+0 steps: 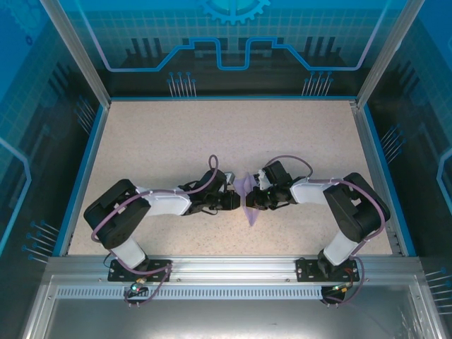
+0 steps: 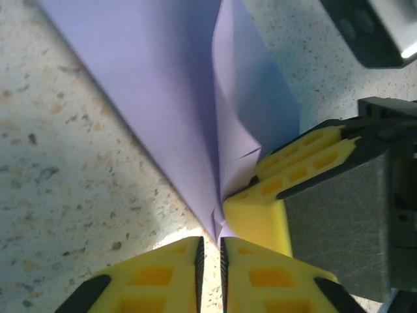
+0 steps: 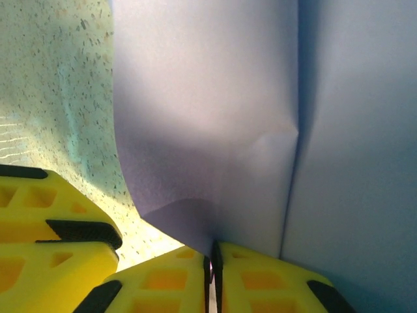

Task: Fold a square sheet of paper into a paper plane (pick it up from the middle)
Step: Fourth fold the wing at the center of the table.

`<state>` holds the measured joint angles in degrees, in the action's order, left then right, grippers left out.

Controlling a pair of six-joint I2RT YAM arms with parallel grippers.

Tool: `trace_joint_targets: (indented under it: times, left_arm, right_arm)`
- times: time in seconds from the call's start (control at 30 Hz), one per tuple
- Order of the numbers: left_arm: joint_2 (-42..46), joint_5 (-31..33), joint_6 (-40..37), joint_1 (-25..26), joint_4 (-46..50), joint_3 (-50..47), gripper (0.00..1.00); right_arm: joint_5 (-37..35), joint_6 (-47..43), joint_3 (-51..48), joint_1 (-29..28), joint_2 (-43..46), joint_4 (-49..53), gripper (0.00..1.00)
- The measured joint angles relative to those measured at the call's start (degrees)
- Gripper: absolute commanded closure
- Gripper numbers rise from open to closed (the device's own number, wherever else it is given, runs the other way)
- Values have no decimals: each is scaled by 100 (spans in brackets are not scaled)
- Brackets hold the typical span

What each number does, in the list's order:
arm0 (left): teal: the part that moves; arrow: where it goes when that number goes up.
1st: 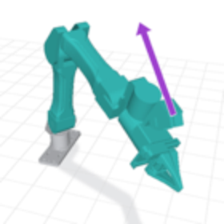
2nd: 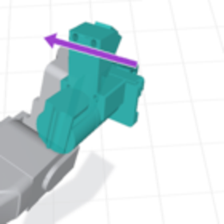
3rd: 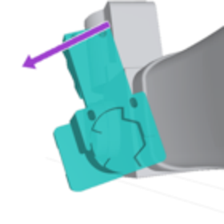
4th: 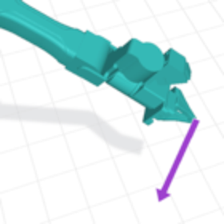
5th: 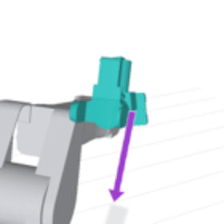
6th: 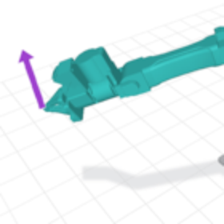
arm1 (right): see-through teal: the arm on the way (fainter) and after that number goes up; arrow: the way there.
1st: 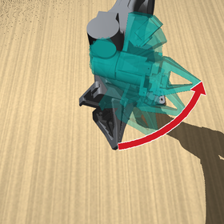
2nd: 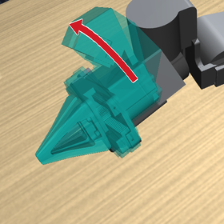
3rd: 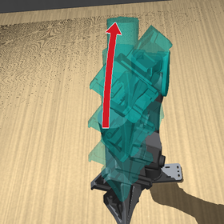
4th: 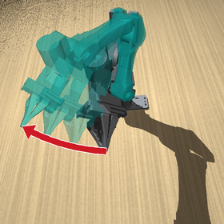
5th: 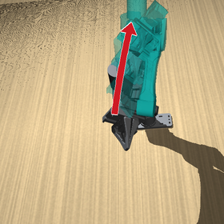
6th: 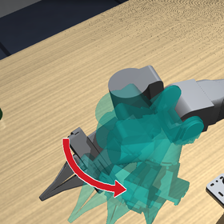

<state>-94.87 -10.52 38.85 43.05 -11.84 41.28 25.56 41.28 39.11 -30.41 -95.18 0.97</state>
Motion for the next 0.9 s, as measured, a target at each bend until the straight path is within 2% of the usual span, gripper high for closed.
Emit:
trace_joint_targets:
  times: [0.07, 0.17, 0.43, 0.77, 0.9]
  left_arm:
    - [0, 44, 70, -4, 15, 90, 75]
    - [0, 144, 197, -20, 107, 247, 68]
    - [-164, 232, 446, -181, 258, 498, 61]
    - [-608, 127, 634, -317, 256, 715, 62]
    - [-756, 90, 673, -330, 254, 745, 69]
  right_arm:
    - [20, -22, 0, -9, -7, -26, 84]
    - [46, -63, 0, -17, -17, -55, 81]
    - [105, -179, 0, -46, -22, -129, 75]
    - [160, -197, 0, -48, -26, -162, 74]
    - [157, -238, -4, -59, -24, -173, 73]
